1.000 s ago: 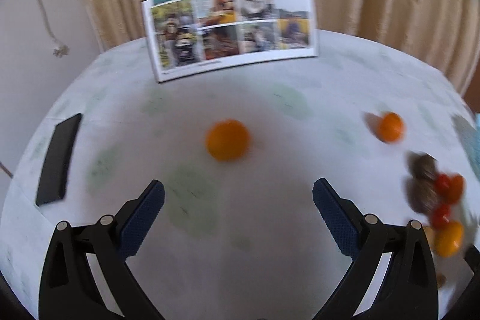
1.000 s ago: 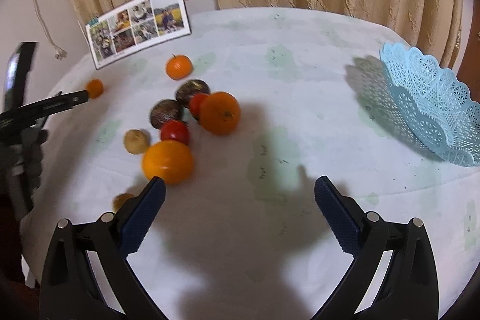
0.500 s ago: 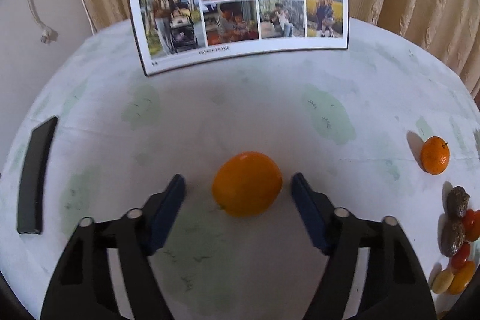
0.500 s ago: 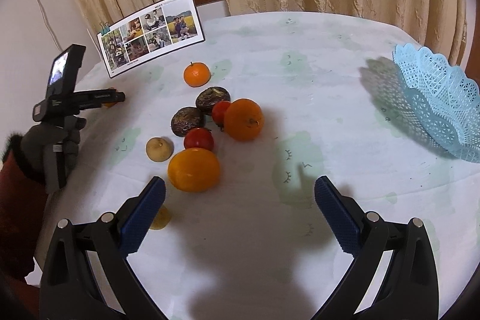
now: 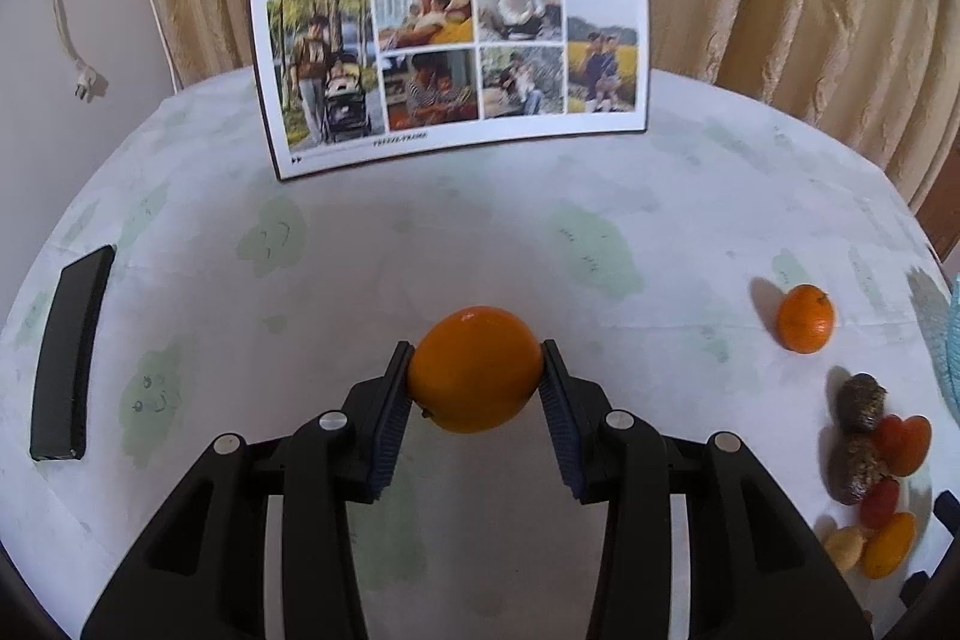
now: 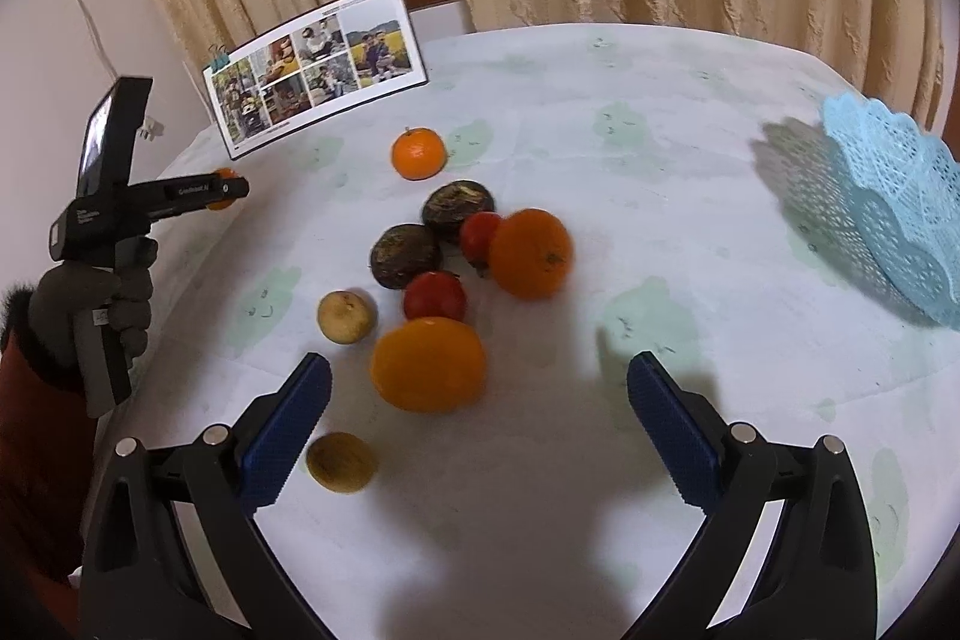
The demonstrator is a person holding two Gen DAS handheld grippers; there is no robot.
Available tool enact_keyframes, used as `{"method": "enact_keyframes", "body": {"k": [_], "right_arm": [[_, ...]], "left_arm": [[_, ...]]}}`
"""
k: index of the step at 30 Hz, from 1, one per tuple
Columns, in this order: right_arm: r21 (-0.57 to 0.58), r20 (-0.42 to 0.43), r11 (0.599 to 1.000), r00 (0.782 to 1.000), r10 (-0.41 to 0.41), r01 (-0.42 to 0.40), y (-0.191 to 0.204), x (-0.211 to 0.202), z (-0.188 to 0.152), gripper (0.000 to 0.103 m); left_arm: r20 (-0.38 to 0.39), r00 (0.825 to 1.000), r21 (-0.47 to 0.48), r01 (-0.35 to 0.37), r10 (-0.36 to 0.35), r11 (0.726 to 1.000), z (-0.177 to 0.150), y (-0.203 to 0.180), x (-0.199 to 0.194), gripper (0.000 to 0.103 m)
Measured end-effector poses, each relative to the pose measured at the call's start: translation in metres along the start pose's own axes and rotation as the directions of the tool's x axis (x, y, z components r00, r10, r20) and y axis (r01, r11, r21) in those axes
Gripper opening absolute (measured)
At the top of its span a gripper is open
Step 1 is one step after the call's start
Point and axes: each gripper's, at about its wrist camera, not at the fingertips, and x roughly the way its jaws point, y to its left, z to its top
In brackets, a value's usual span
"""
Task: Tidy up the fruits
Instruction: 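Grasp the large orange with the left tool while the right tool grasps a small orange, then drop the small orange into the basket with the right tool while the left tool holds its orange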
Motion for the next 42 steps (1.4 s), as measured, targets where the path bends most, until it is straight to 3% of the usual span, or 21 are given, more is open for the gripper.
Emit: {"method": "enact_keyframes", "body": {"k": [7, 8, 11, 18, 24, 27, 32, 38, 42], "right_arm": [[-0.037, -0.086, 0.999, 0.996, 0.009, -0.012, 0.013, 0.028, 0.003, 0.066], [-0.042, -0.081, 0.999, 0.997, 0.004, -0.008, 0.013, 0.027, 0.002, 0.064], [-0.027, -0.083, 0.999, 0.996, 0.038, -0.041, 0.010, 0.024, 0.003, 0.047], [0.037, -0.026, 0.999, 0.999, 0.036, -0.035, -0.012, 0.001, 0.006, 0.047], [0.128, 0.081, 0.992, 0.996, -0.036, 0.026, -0.054, -0.037, 0.012, 0.047], [0.185, 0.148, 0.979, 0.983, -0.110, 0.082, -0.081, -0.060, 0.016, 0.047], [0.294, 0.212, 0.935, 0.940, -0.267, 0.199, -0.134, -0.091, 0.021, 0.047], [0.378, 0.199, 0.877, 0.899, -0.390, 0.297, -0.189, -0.098, 0.019, 0.047], [0.418, 0.171, 0.848, 0.889, -0.426, 0.326, -0.218, -0.093, 0.016, 0.047]], "left_arm": [[0.020, 1.000, 0.018, 0.023, -0.023, 1.000, -0.004, -0.009, -0.016, 0.042], [0.022, 0.999, 0.019, 0.026, -0.026, 0.999, -0.005, -0.010, -0.018, 0.042], [0.025, 0.999, 0.021, 0.036, -0.037, 0.999, -0.007, -0.013, -0.024, 0.042], [0.041, 0.997, 0.036, 0.068, -0.070, 0.997, -0.010, -0.028, -0.039, 0.042], [0.052, 0.993, 0.072, 0.098, -0.102, 0.993, -0.011, -0.053, -0.052, 0.042], [0.055, 0.992, 0.095, 0.109, -0.114, 0.989, -0.010, -0.069, -0.057, 0.042], [0.057, 0.989, 0.139, 0.129, -0.138, 0.982, -0.010, -0.096, -0.065, 0.042], [0.057, 0.983, 0.193, 0.158, -0.172, 0.968, -0.010, -0.132, -0.074, 0.042], [0.053, 0.979, 0.232, 0.179, -0.196, 0.956, -0.011, -0.158, -0.080, 0.042]]}}
